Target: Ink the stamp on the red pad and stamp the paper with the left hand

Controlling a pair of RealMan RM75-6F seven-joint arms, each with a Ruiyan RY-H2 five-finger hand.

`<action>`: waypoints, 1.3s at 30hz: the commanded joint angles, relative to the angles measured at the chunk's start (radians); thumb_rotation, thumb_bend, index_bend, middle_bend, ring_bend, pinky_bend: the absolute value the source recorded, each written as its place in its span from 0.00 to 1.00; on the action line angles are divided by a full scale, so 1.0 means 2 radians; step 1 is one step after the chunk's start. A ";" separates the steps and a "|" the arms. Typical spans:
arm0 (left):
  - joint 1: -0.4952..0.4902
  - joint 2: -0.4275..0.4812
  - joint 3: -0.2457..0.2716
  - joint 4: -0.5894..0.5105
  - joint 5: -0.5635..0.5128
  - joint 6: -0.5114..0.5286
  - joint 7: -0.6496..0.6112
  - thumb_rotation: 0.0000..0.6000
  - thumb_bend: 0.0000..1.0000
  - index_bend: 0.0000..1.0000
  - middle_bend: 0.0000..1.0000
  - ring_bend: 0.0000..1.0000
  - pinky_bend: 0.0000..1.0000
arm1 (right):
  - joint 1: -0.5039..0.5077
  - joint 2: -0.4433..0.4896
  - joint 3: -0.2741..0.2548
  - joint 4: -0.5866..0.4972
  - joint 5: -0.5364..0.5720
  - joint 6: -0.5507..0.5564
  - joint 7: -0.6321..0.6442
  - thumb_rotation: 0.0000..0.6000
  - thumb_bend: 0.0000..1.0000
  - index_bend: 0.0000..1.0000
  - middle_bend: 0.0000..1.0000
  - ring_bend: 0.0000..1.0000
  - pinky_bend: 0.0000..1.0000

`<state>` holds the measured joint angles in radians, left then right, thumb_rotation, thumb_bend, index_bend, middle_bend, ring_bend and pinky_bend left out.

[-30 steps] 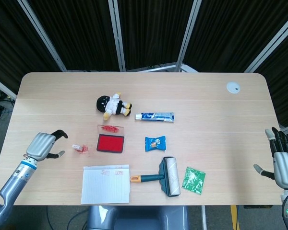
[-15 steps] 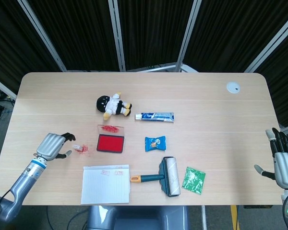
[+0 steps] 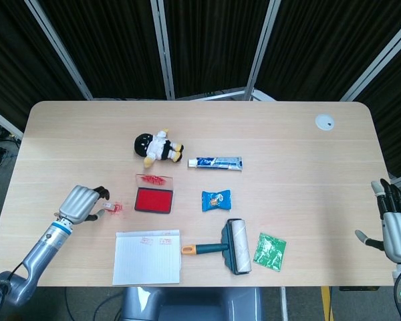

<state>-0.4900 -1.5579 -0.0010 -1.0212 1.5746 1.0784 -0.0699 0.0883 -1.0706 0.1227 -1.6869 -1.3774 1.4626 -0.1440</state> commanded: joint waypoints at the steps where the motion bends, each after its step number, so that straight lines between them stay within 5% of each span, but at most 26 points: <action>1: -0.002 -0.002 0.002 0.003 0.000 -0.001 0.005 1.00 0.26 0.42 0.42 0.81 0.93 | 0.000 0.000 0.000 0.000 0.000 0.000 0.000 1.00 0.00 0.00 0.00 0.00 0.00; 39: -0.018 -0.019 0.013 0.026 -0.008 -0.013 0.004 1.00 0.37 0.57 0.52 0.81 0.93 | 0.002 -0.003 0.002 0.003 0.014 -0.006 -0.006 1.00 0.00 0.00 0.00 0.00 0.00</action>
<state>-0.5261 -1.5955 0.0248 -0.9695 1.5585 1.0524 -0.0608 0.0929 -1.0759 0.1275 -1.6816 -1.3490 1.4508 -0.1563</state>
